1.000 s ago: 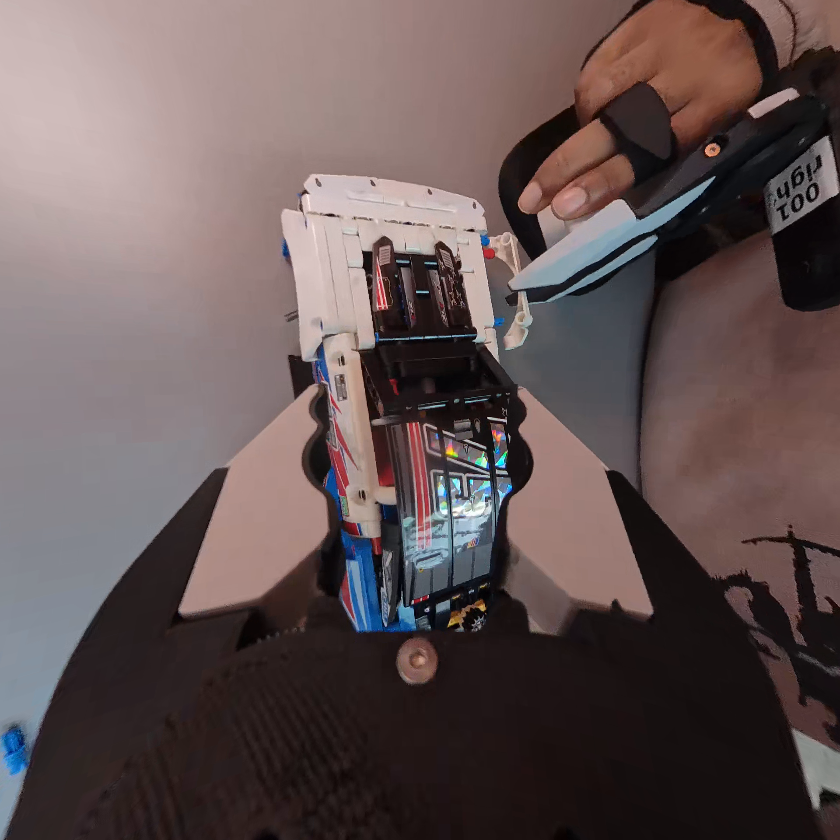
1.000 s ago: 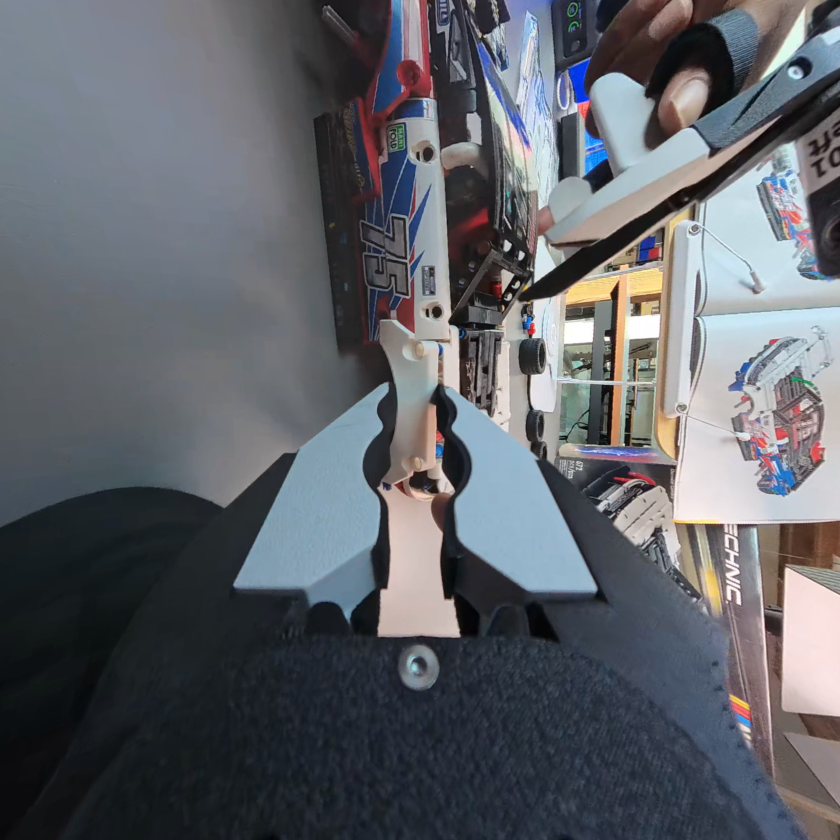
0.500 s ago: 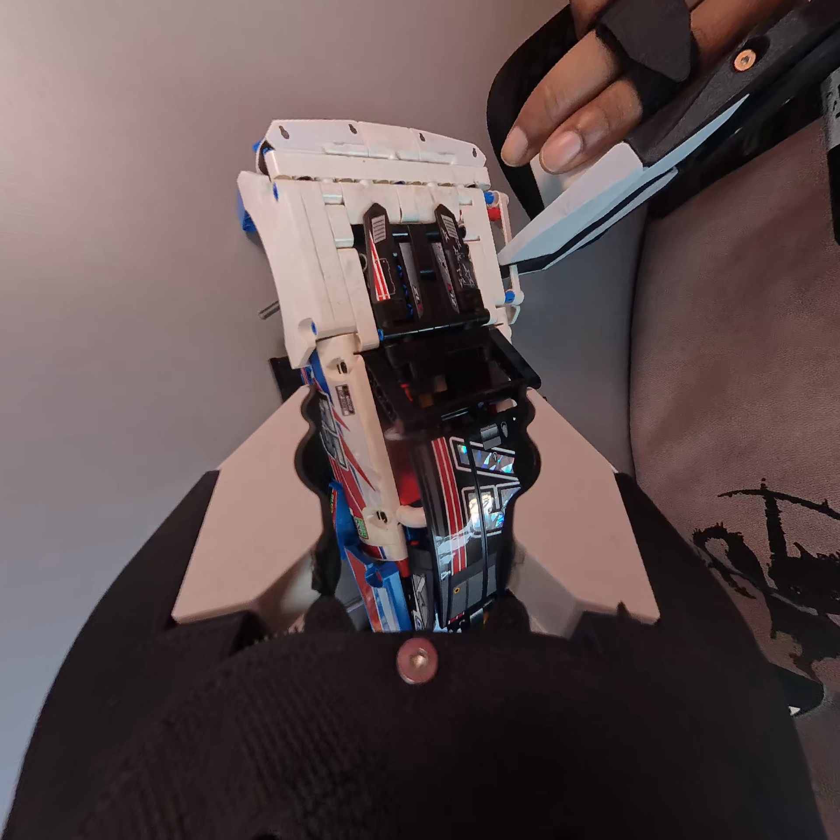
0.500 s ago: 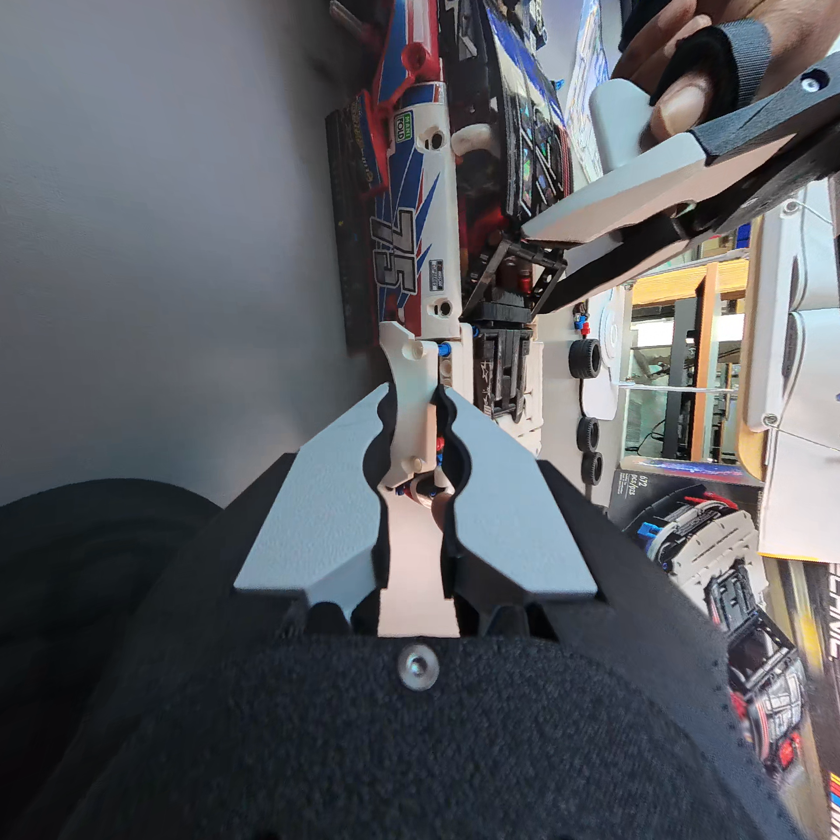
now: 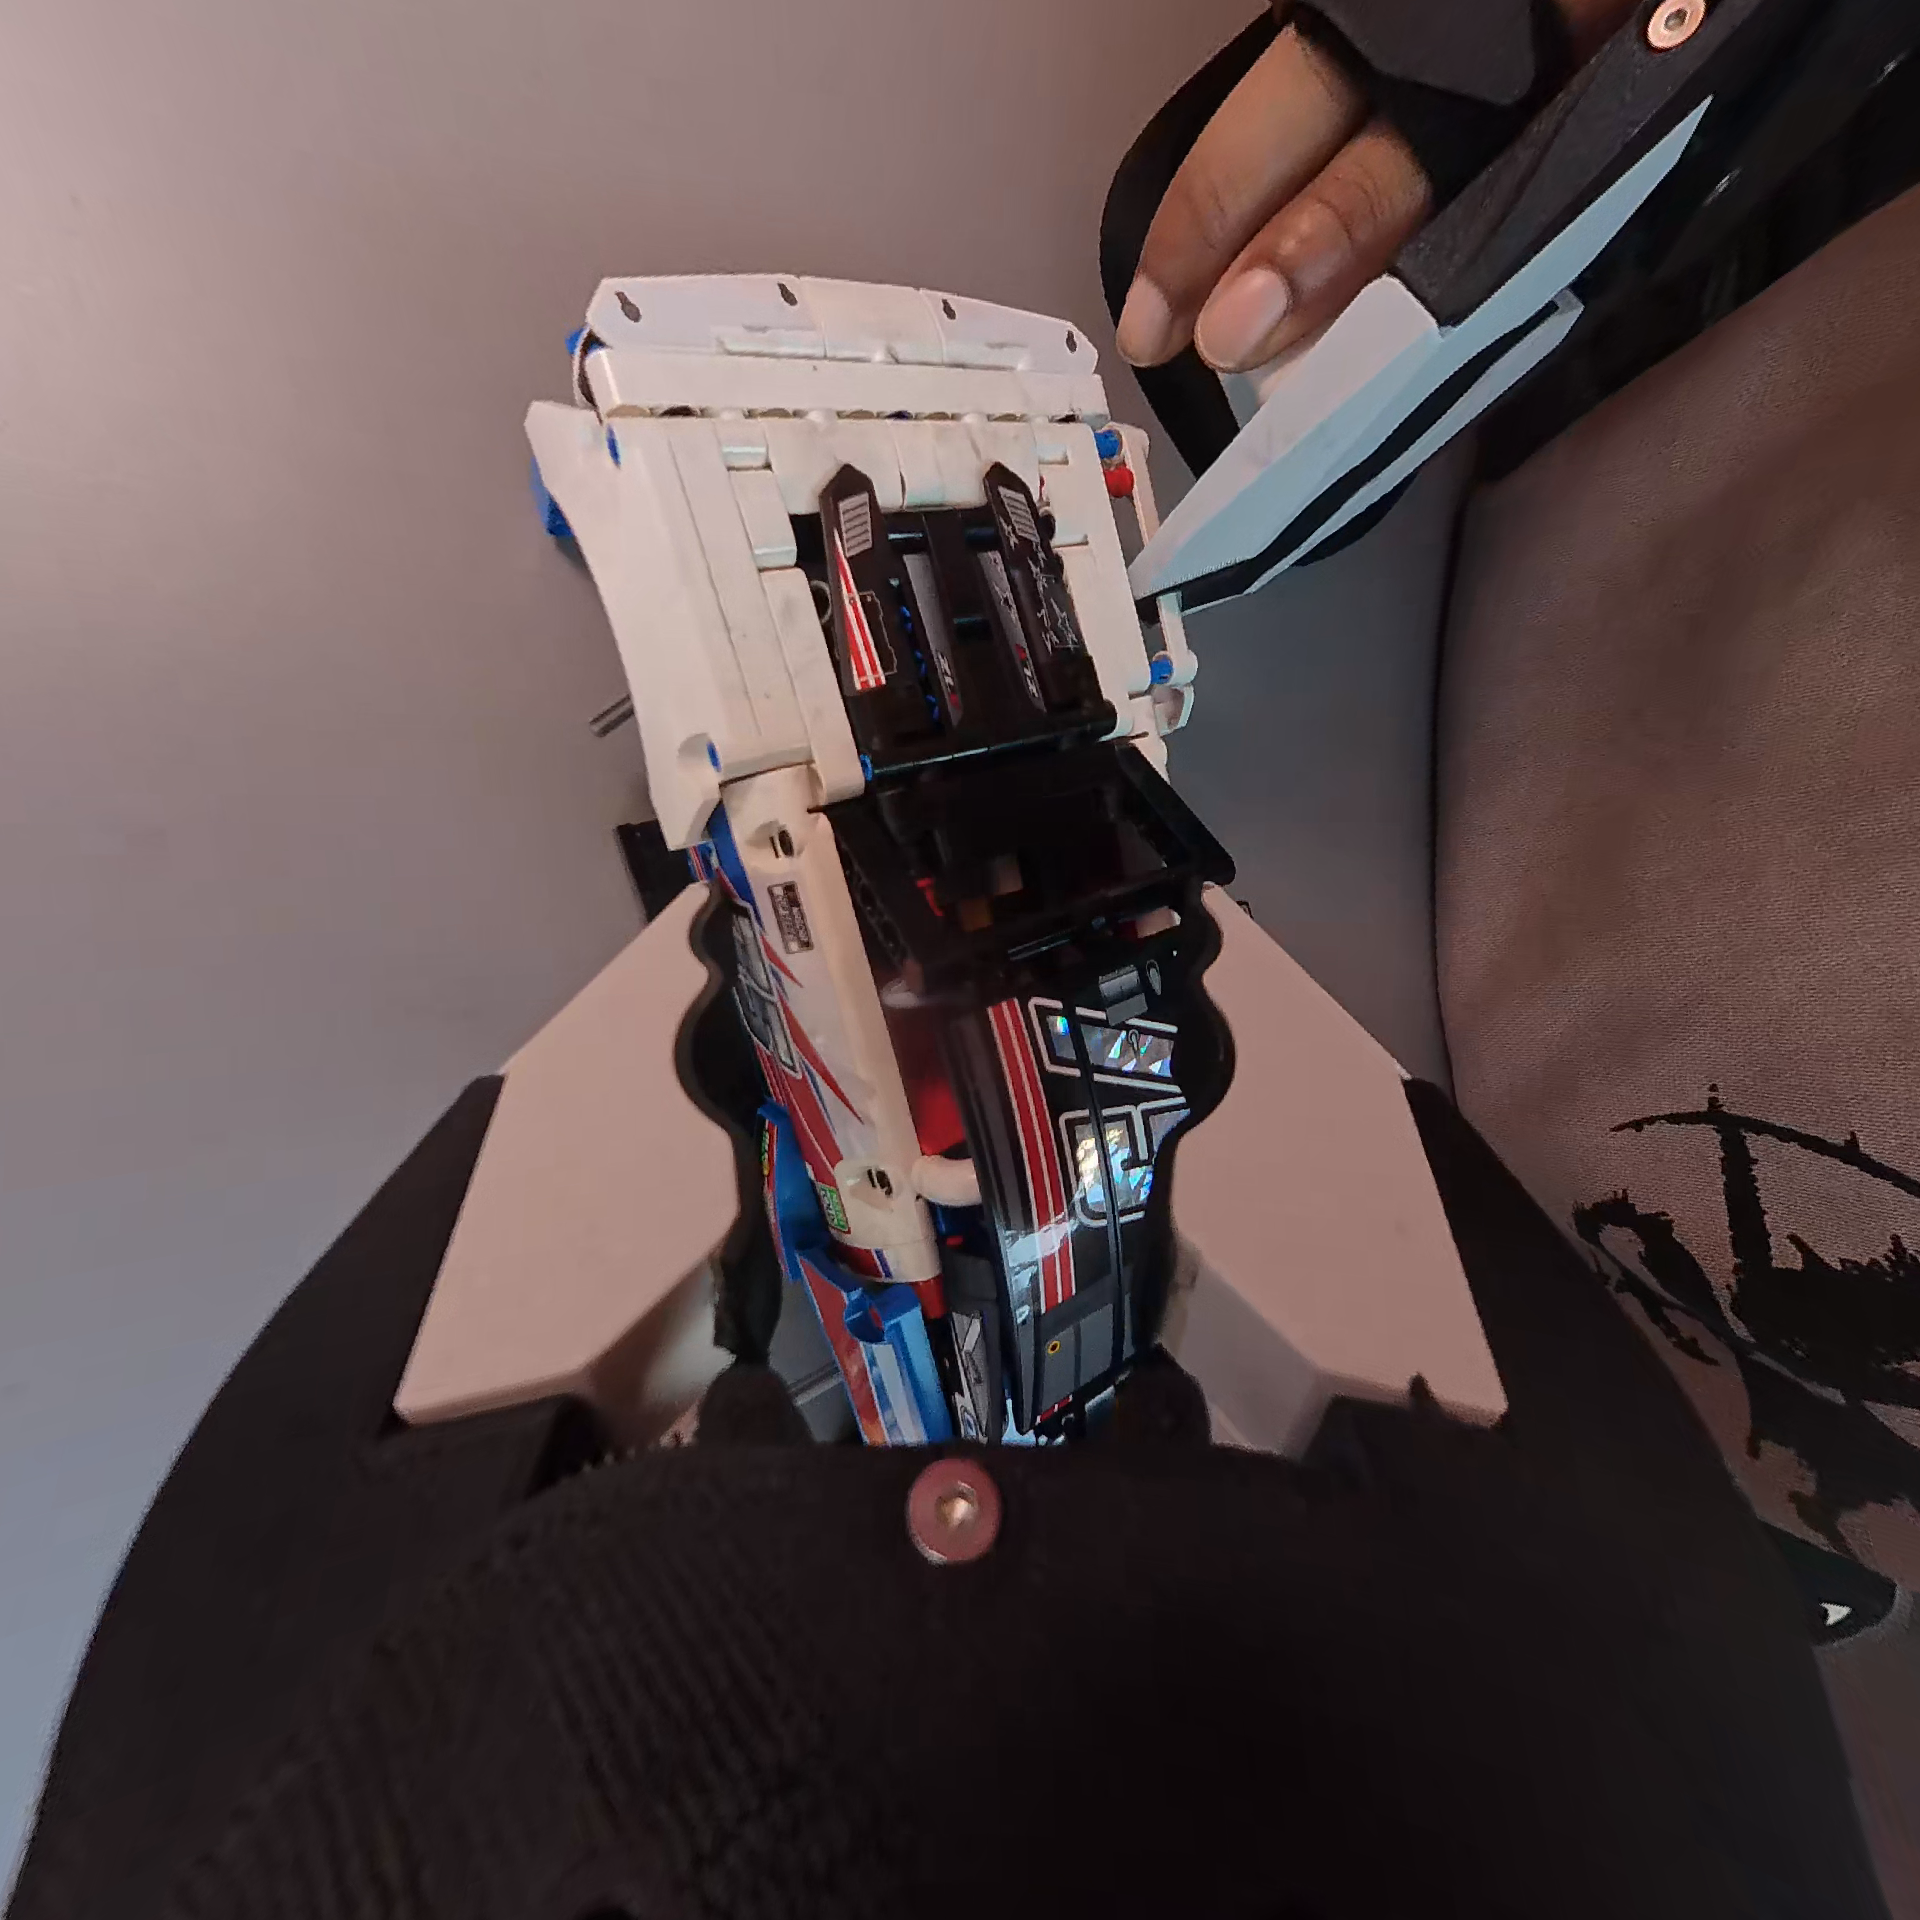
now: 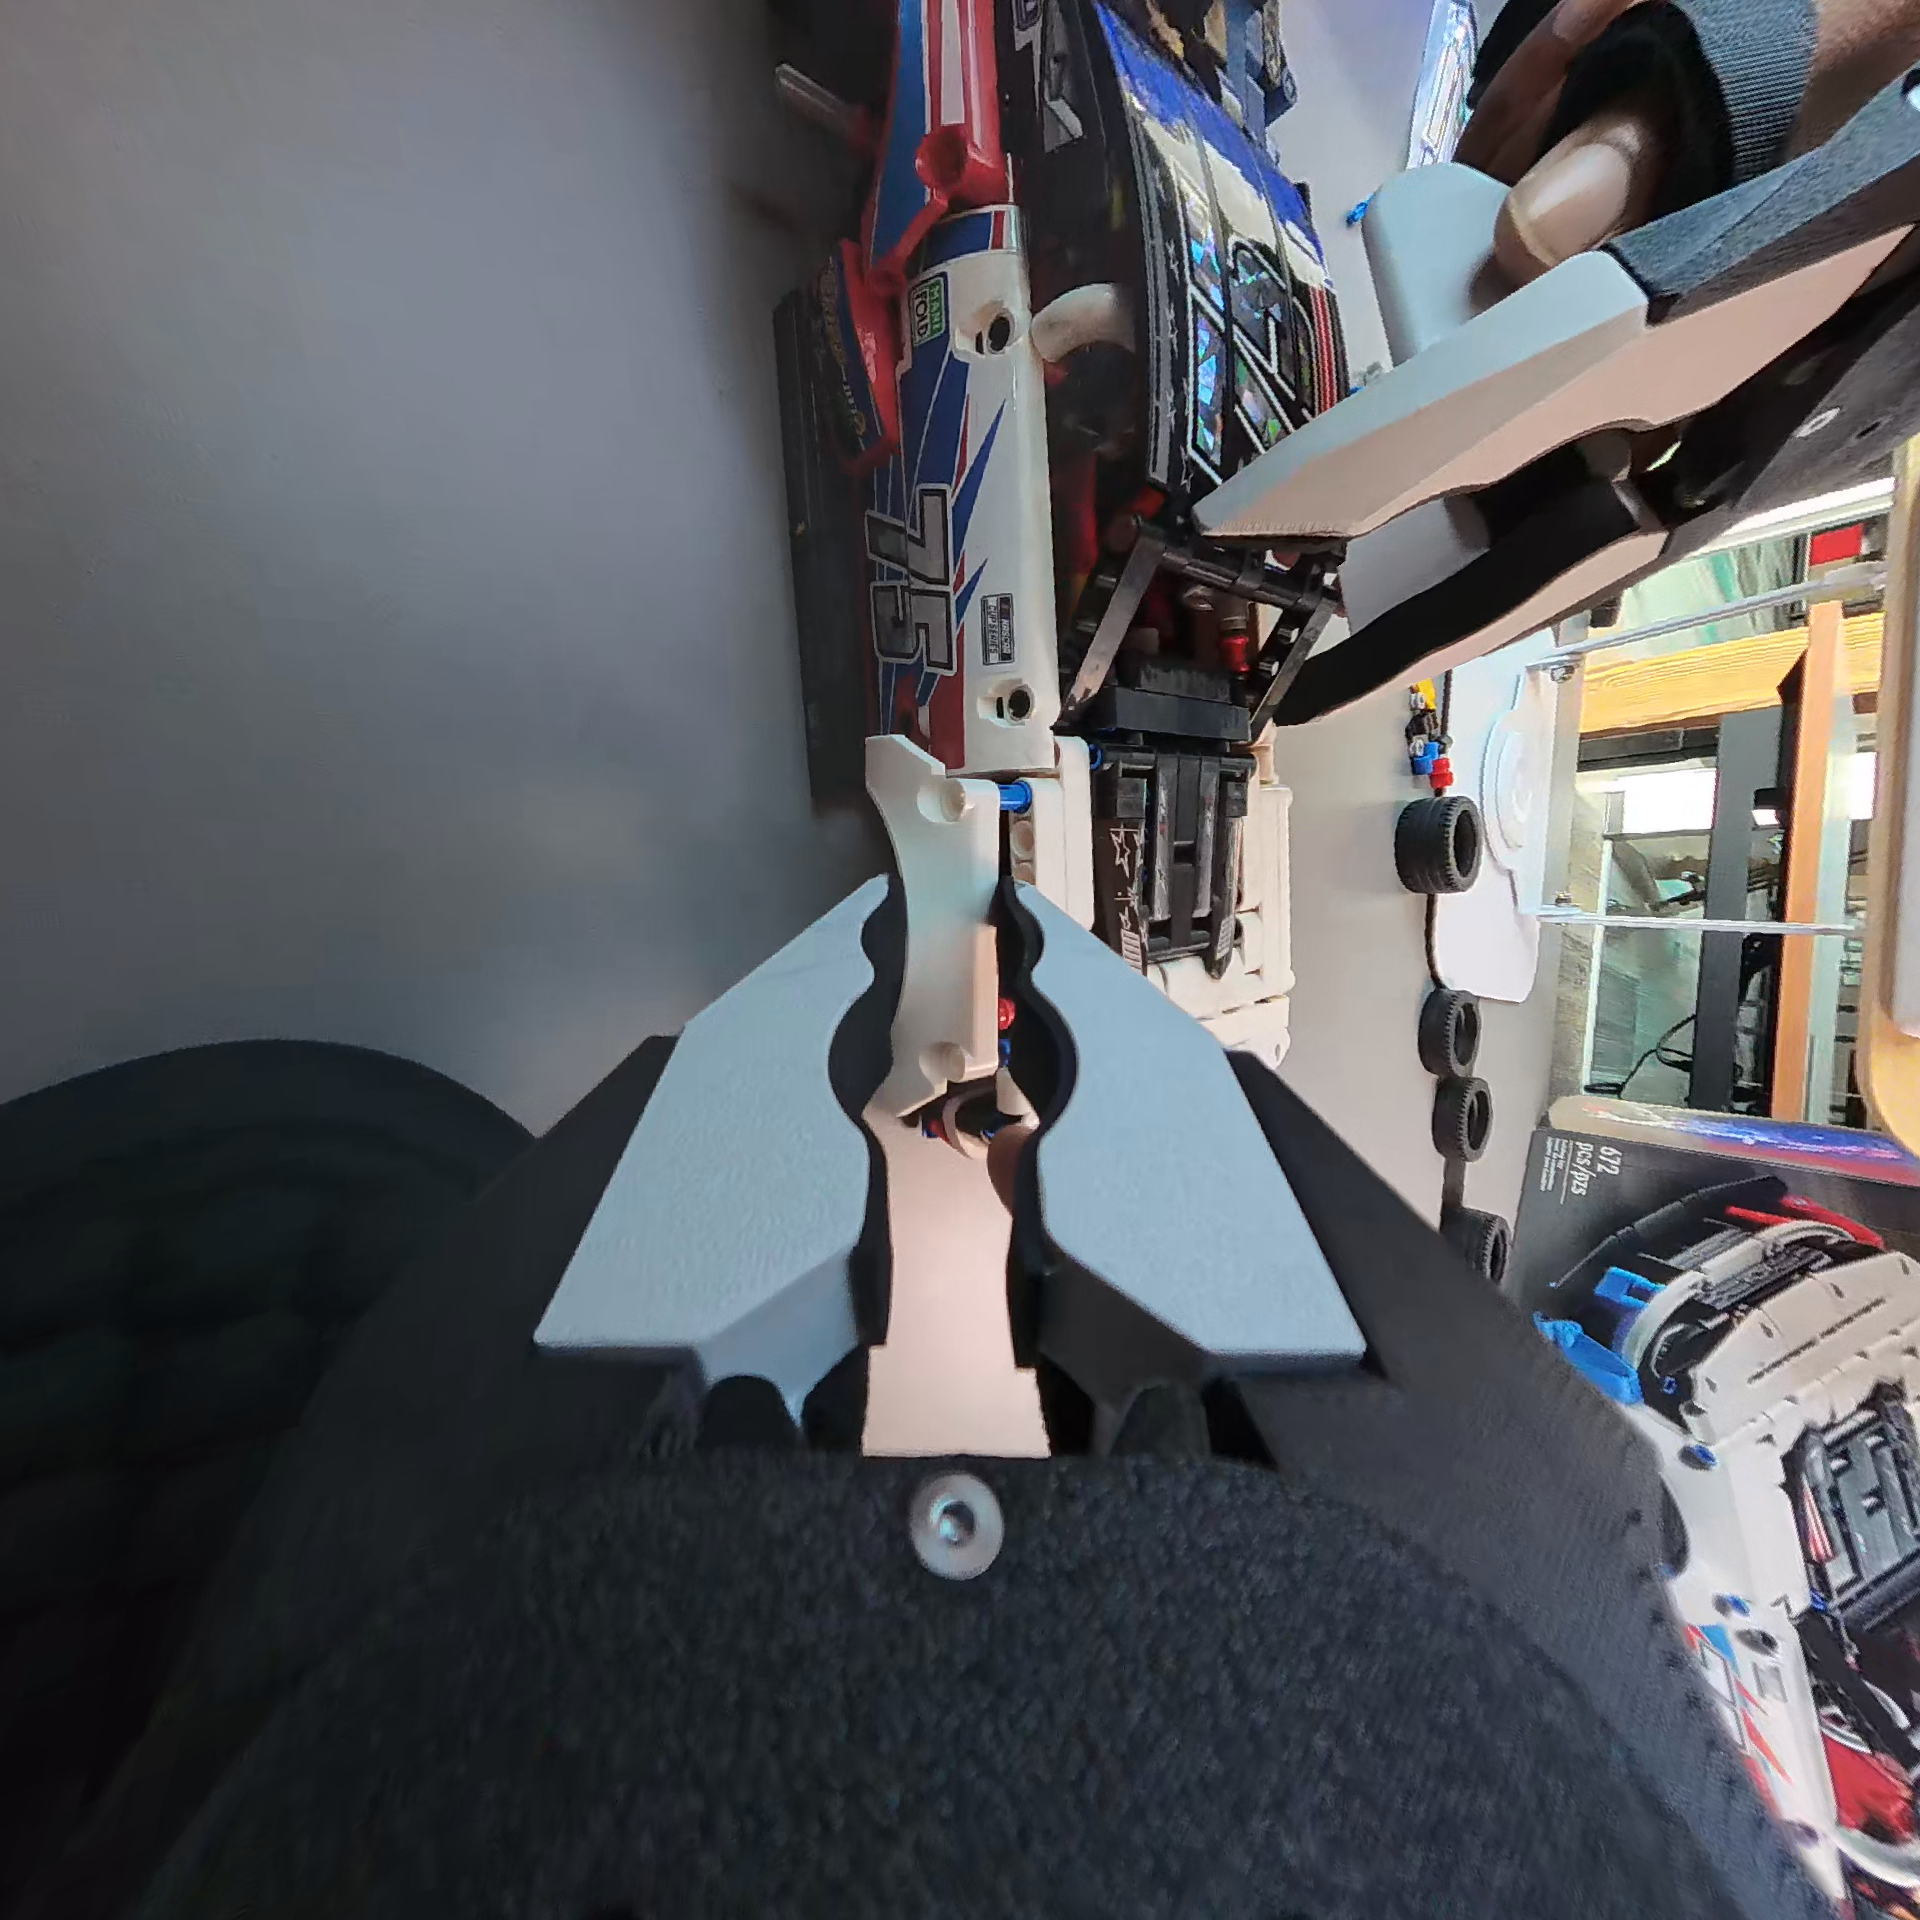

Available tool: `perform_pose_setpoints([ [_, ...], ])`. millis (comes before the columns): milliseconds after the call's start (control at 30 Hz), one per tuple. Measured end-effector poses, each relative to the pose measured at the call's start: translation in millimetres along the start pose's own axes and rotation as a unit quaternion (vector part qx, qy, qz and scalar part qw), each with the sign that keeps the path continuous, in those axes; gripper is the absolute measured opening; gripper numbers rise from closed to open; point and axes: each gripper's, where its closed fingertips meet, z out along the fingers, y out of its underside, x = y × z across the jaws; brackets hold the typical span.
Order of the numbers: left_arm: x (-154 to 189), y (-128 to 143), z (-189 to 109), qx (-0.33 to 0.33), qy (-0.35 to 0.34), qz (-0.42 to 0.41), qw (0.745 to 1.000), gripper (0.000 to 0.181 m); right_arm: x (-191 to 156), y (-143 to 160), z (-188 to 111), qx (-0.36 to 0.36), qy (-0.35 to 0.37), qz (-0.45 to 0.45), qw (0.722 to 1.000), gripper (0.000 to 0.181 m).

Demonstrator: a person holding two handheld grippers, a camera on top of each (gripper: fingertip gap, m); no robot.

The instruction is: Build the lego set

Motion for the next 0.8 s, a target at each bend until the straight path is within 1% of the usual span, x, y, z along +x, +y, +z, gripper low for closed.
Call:
perform_pose_setpoints([
  [100, 0.8, -0.1, 0.7, 0.001, 0.000, 0.001, 1.000, 0.084, -0.6, -0.2, -0.5, 0.003, -0.005, -0.004, 1.000, 0.015],
  [267, 1.8, -0.5, 1.5, 0.005, 0.000, 0.003, 1.000, 0.084, 0.0, -0.8, -1.2, -0.002, 0.002, -0.044, 0.999, 0.015],
  [400, 2.0, -0.7, 2.0, 0.010, 0.003, 0.006, 1.000, 0.084, -0.6, -1.3, -1.4, 0.020, -0.020, -0.010, 1.000, 0.015],
  [600, 1.9, -0.5, 1.5, 0.019, 0.007, 0.007, 1.000, 0.083, -0.2, -0.9, -1.4, 0.030, -0.034, 0.008, 0.999, 0.015],
  [667, -0.3, 0.8, 1.6, 0.018, 0.003, 0.010, 1.000, 0.079, 0.2, 1.1, -1.6, 0.031, -0.039, 0.017, 0.999, 0.015],
  [800, 0.0, -0.1, 1.8, 0.024, 0.001, 0.011, 1.000, 0.078, 0.1, 2.0, -1.0, 0.035, -0.043, 0.008, 0.998, 0.015],
])
